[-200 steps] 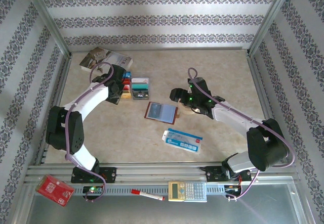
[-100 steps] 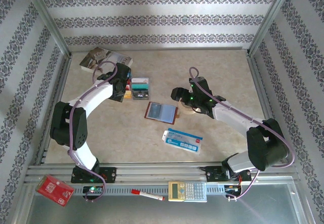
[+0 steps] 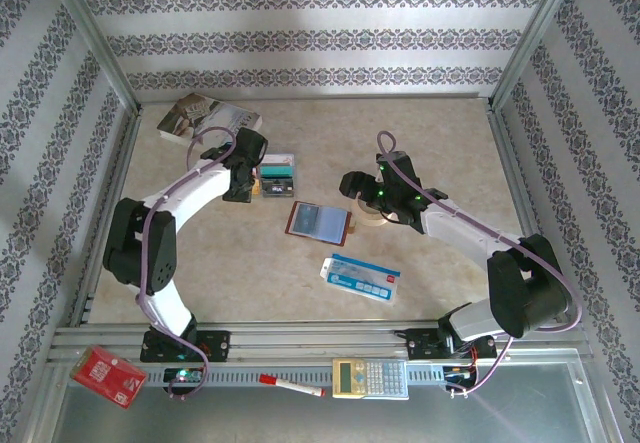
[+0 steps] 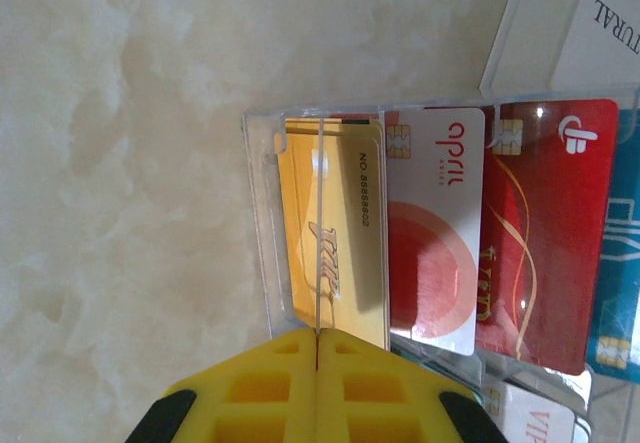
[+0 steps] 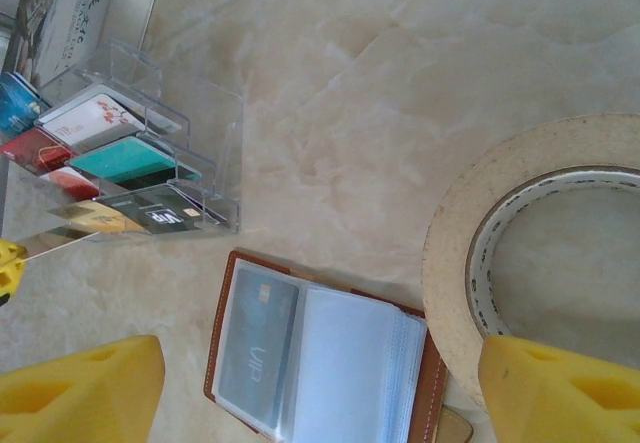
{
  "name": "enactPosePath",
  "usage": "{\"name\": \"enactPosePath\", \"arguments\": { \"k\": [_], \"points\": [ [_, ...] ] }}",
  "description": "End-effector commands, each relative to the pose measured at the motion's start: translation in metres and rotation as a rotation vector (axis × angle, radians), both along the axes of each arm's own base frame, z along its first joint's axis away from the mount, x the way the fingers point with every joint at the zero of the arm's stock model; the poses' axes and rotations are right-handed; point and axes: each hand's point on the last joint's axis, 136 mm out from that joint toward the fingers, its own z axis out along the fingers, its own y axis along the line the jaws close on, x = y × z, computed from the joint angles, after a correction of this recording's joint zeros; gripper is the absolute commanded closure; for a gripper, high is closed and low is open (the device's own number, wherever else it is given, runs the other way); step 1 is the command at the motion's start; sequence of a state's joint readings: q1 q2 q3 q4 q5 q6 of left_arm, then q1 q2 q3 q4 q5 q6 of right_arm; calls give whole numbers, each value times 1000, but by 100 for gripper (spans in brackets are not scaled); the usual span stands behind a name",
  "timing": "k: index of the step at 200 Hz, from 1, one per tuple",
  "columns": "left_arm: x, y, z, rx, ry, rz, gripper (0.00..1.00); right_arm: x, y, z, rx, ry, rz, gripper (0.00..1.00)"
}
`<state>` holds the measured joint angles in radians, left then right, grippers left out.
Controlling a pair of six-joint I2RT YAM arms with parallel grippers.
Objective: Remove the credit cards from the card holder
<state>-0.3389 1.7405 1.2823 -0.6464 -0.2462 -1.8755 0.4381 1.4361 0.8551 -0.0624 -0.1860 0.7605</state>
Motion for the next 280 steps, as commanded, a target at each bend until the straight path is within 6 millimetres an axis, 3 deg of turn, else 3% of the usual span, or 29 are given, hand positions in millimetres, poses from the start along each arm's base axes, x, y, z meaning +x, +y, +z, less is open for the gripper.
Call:
{"name": "enactPosePath", "arguments": {
  "k": [1, 49, 129, 163, 214, 242, 280],
  "points": [
    [-4, 4, -2, 48, 29, 48, 100, -1, -5, -2, 14, 9, -11, 17],
    [7, -2, -10, 33, 21, 69, 100, 0, -8, -4, 20, 17, -10, 17],
    [10, -6, -16, 25, 33, 77, 100, 1, -14, -6, 30, 25, -18, 17],
    [15, -6, -13, 46, 21, 46, 81, 0, -14, -7, 31, 29, -16, 17],
    [23, -7, -8, 76, 0, -15, 79, -1, -15, -9, 30, 34, -16, 17],
    [22, -4, 2, 103, -9, -57, 79, -2, -14, -8, 29, 30, -2, 17],
    [11, 1, 32, 174, -39, -210, 72, -8, -8, -5, -23, 26, 46, 18]
  ]
}}
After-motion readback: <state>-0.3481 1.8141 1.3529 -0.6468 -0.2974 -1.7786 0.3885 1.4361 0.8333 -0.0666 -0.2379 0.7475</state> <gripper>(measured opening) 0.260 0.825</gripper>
